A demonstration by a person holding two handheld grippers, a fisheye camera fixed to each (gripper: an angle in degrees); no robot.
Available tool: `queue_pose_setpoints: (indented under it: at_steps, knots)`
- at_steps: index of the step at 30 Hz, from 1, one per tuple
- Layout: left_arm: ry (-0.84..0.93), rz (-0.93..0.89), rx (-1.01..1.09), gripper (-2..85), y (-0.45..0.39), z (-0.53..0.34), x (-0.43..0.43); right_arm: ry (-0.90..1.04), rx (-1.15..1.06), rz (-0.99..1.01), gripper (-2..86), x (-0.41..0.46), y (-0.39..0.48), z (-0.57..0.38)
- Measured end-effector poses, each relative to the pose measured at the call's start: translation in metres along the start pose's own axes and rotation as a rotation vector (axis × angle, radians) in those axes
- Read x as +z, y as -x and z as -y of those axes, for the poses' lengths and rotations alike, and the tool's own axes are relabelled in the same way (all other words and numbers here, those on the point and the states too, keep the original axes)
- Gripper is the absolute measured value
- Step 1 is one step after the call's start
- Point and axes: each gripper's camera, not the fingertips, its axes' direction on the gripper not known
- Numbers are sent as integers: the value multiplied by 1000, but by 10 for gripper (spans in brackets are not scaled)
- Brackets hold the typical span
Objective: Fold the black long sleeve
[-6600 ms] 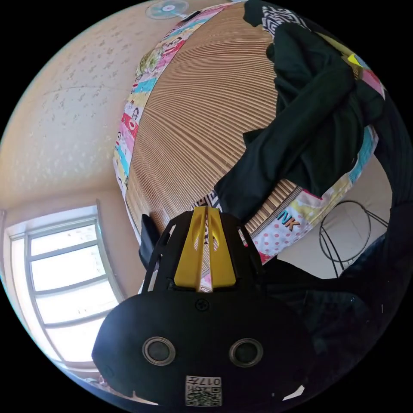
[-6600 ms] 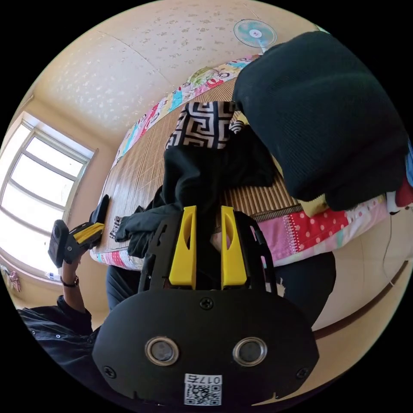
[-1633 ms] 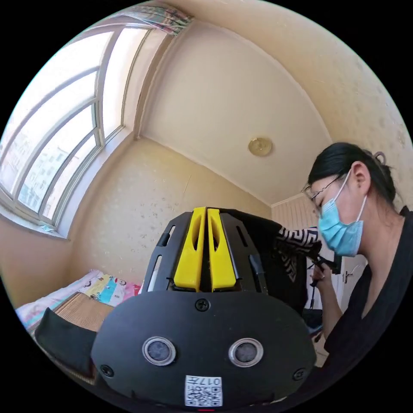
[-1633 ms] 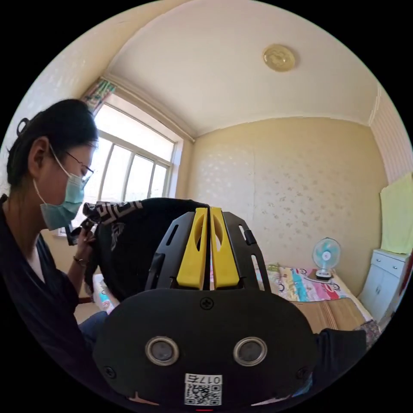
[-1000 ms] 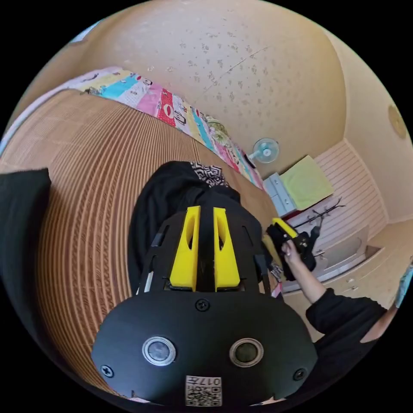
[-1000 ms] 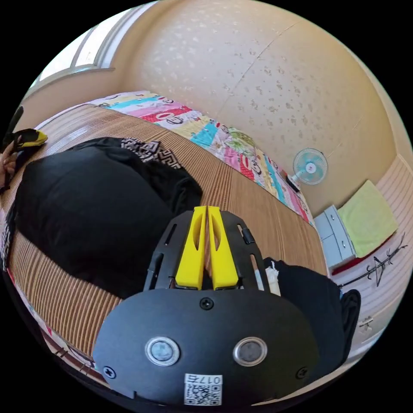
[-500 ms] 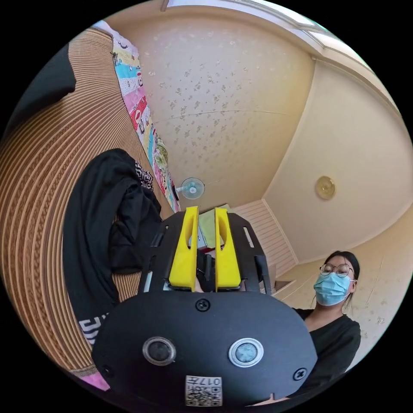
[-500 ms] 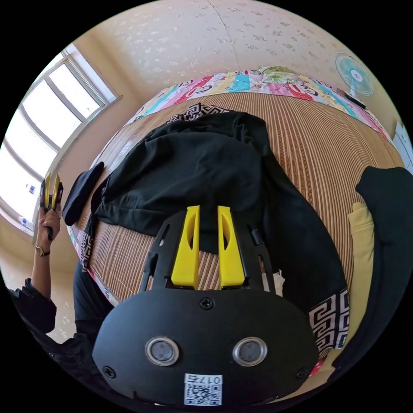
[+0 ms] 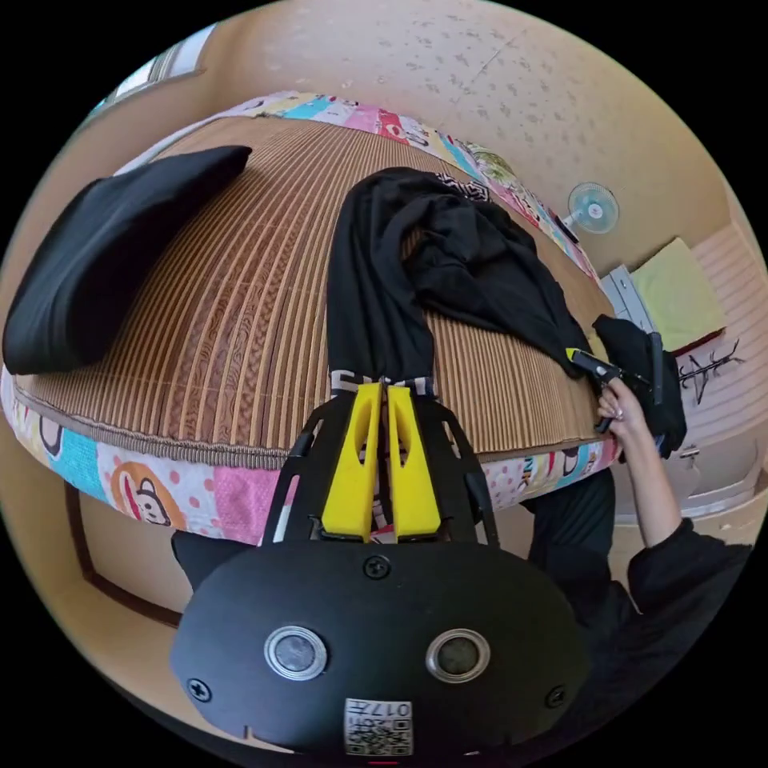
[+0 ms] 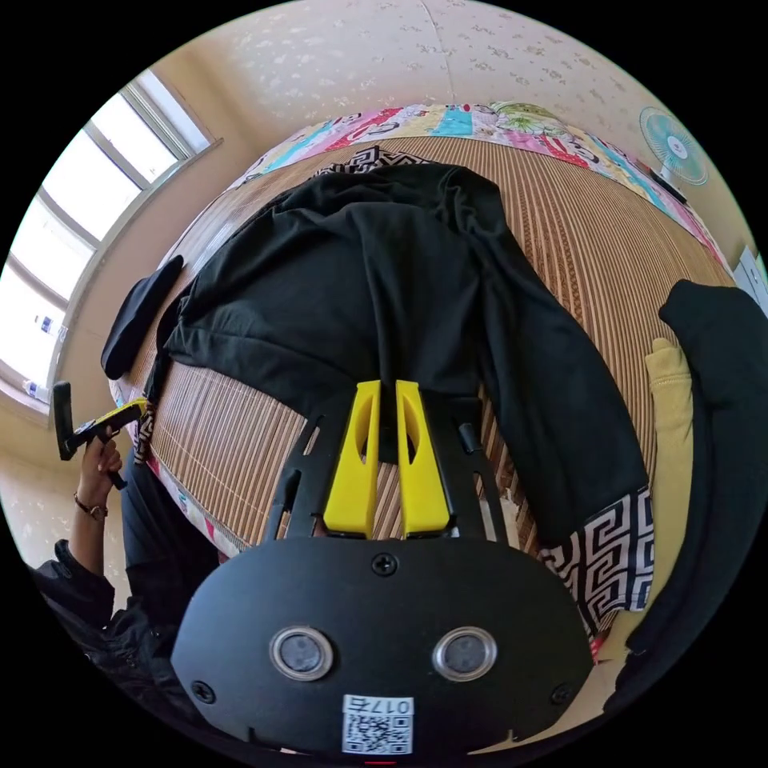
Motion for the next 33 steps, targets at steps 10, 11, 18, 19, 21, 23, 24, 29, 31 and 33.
queue_pose_setpoints:
  at_steps: [10, 11, 18, 19, 21, 23, 24, 29, 31, 33]
  knots:
    - [-442, 206, -310, 52, 79, -18, -166, -163, 141, 137, 47, -37, -25, -111]
    - [-474, 174, -260, 63, 65, -31, -159, -193, 155, 134, 49, -42, -27, -119]
    - [-236, -35, 126, 73, -43, -30, -29, -220, 294, 176, 76, -46, -55, -166]
    - [-200, -32, 150, 77, -54, -21, -7, -188, 316, 196, 81, -39, -57, -167]
    - [-147, -2, 154, 81, -62, -5, 21, -234, 352, 193, 83, -38, -54, -175]
    - [-75, 34, 122, 83, -62, 16, 51, -210, 343, 176, 75, -36, -47, -175]
    - [-75, 29, 123, 76, -61, 19, 56, -175, 312, 171, 63, -35, -42, -170]
    - [-62, -403, 146, 14, -43, 15, 39, -220, 263, 197, 34, -75, -48, -170]
    - [-150, -598, 140, 9, -36, -10, 4, -343, 266, 444, 31, -116, -67, -188]
    - [-182, -685, 140, 5, -32, -42, -22, -376, 274, 533, 30, -135, -78, -203]
